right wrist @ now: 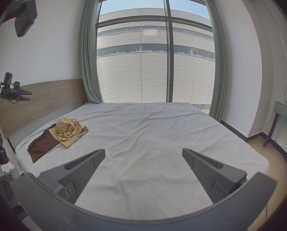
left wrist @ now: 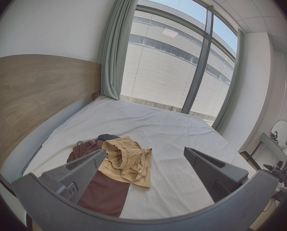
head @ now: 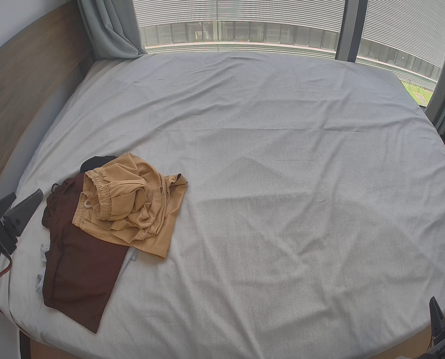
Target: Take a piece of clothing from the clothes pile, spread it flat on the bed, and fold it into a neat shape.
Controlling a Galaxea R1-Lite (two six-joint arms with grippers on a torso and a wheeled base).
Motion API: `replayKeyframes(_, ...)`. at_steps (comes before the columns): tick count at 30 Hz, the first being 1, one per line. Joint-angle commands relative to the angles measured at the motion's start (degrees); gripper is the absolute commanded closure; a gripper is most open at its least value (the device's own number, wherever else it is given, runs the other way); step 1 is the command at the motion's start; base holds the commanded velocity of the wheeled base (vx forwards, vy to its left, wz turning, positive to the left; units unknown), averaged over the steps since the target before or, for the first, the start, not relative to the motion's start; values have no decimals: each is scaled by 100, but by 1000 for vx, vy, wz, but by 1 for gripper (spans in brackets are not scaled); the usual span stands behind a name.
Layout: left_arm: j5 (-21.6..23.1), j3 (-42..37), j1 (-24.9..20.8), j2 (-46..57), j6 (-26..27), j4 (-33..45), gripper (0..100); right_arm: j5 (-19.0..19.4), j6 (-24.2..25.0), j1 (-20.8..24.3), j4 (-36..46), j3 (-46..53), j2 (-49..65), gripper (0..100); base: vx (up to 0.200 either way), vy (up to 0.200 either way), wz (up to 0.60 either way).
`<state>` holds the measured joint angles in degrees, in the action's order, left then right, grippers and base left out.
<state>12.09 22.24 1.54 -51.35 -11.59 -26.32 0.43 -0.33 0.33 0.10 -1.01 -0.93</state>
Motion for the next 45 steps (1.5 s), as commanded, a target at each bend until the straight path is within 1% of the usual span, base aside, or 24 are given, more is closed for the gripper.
replayKeyframes(1, 522, 88, 655, -816, 8, -356, 0, 1, -2, 2, -1, 101, 93, 0, 0, 0, 0)
replayKeyframes(4, 1014, 106, 998, -1123, 17, -585, 0, 1, -2, 2, -1, 101, 93, 0, 0, 0, 0)
replayKeyframes(5, 1111, 114, 1051, -1185, 17, -620, 0, 1, -2, 2, -1, 101, 93, 0, 0, 0, 0)
replayKeyframes(6, 1313, 123, 1103, -1343, 17, -708, 0, 1, -2, 2, -1, 101, 93, 0, 0, 0, 0)
replayKeyframes(8, 1313, 123, 1103, -1343, 17, -708, 0, 1, -2, 2, -1, 101, 93, 0, 0, 0, 0)
replayKeyframes(10, 1436, 123, 1094, -1563, 17, -769, 0, 1, -2, 2, -1, 101, 93, 0, 0, 0, 0)
replayKeyframes(19, 1498, 316, 927, -2283, 17, -945, 0, 1, -2, 11, -1, 101, 93, 0, 0, 0, 0)
replayKeyframes(25, 1507, 659, 884, -2899, 43, -1007, 0, 1, -2, 2, -1, 101, 93, 0, 0, 0, 0)
replayKeyframes(39, 1507, 774, 620, -4085, 34, -2105, 0, 1, -2, 11, -1, 101, 93, 0, 0, 0, 0)
replayKeyframes(40, 1507, 774, 585, -4226, 26, -2325, 0, 1, -2, 11, -1, 101, 93, 0, 0, 0, 0)
replayKeyframes(43, 1498, 774, 523, -4428, 17, -2606, 0, 1, -2, 11, -1, 101, 93, 0, 0, 0, 0)
replayKeyframes(45, 1498, 791, 488, -4498, 17, -2624, 0, 1, -2, 11, -1, 101, 93, 0, 0, 0, 0)
